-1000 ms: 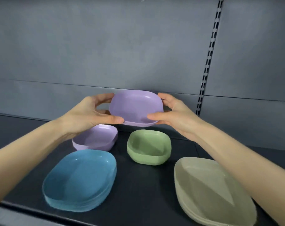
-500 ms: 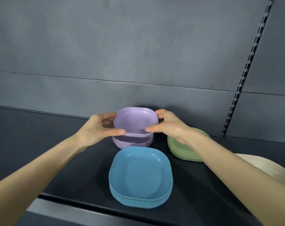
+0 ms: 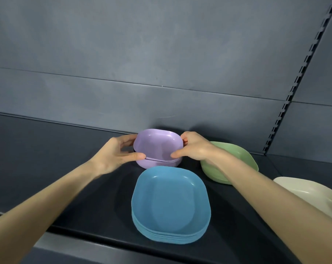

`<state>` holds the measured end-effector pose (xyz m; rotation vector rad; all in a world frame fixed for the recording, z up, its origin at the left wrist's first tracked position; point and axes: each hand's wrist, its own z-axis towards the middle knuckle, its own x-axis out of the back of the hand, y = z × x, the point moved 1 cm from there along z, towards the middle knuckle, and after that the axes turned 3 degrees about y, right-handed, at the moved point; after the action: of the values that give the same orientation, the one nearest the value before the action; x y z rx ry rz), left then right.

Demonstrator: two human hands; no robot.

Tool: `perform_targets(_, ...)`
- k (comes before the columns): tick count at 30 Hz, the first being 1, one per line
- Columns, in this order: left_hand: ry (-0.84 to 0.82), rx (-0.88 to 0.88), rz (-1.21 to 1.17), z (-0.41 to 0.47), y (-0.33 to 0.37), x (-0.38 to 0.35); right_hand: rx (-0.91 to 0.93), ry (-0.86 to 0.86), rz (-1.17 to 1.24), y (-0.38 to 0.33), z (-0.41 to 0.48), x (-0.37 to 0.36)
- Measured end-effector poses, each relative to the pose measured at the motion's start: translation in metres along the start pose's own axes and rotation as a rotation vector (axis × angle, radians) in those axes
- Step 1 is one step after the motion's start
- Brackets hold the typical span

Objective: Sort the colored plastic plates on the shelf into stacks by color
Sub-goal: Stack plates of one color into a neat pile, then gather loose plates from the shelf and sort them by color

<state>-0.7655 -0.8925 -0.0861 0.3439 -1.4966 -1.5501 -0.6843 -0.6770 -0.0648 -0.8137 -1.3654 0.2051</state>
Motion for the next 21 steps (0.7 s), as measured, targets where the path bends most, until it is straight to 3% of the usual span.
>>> perform_targets(14, -0.135, 0.063, 0.054, 0.019, -0.001, -0.004, 0.001, -0.061, -0.122, 0.006, 0.013, 0.014)
perform_targets(21, -0.146, 0.057, 0.475, 0.027, 0.036, 0.005, 0.025, -0.020, -0.198, -0.006, -0.009, 0.042)
